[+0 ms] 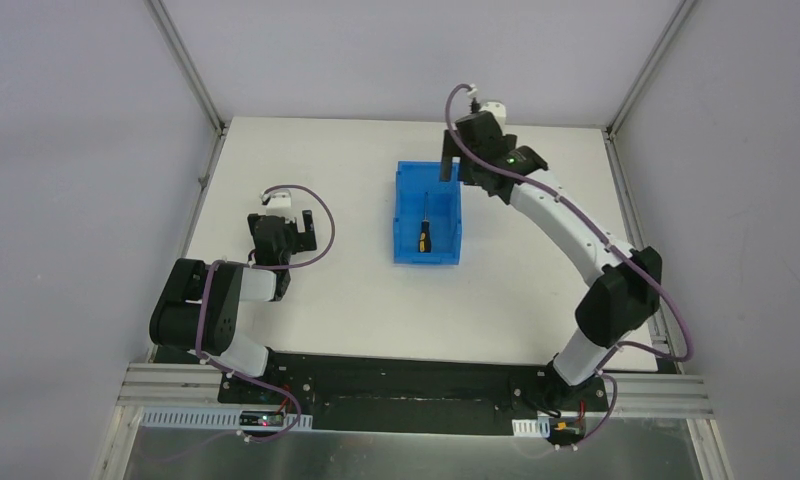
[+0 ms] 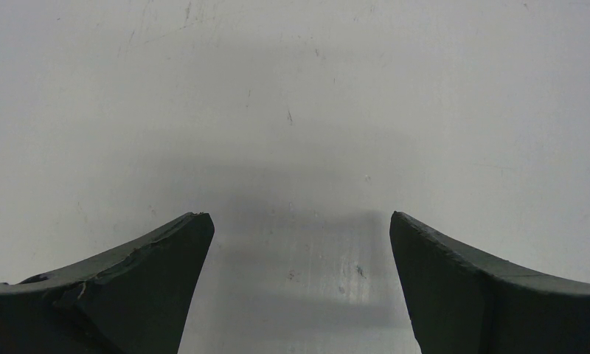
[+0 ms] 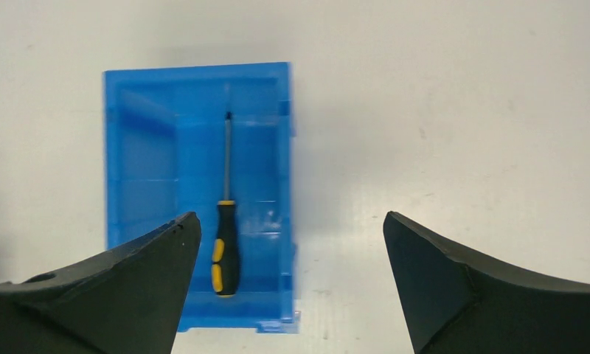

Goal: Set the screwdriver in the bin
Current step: Reset both arms

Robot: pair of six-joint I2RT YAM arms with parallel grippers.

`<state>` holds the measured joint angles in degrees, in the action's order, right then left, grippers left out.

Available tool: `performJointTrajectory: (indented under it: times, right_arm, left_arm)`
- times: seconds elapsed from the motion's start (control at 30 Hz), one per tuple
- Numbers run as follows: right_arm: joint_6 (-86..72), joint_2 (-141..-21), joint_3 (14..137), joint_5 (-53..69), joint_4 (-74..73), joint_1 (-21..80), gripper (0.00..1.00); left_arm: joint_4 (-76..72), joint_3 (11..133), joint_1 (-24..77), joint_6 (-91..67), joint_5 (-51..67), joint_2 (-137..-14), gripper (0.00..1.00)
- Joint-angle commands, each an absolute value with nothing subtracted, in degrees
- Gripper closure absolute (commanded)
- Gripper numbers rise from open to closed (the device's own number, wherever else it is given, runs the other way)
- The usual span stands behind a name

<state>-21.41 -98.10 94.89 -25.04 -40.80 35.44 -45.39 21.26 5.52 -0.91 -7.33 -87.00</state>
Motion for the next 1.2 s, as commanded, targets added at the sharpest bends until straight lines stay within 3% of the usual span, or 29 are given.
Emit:
performJointTrajectory:
  times: [0.0,0.57,1.17]
  right_arm:
    - [-18.48,-90.73,90.69,-23.71,-40.64,28.02,0.02]
    - [-6.33,-83.65,83.39,-5.4,-43.03,1.47,0.02]
    - [-1.26,-84.9,81.22,1.54,-42.17,-3.67,0.02]
  left_arm:
    - [-47.02,21.44,4.83,-1.23,-6.82,-86.22,0.01]
    - [-47.02,21.45,4.83,-1.23,-6.8,-86.18,0.01]
    - [-47.02,21.48,4.83,-1.23,-6.82,-86.28,0.01]
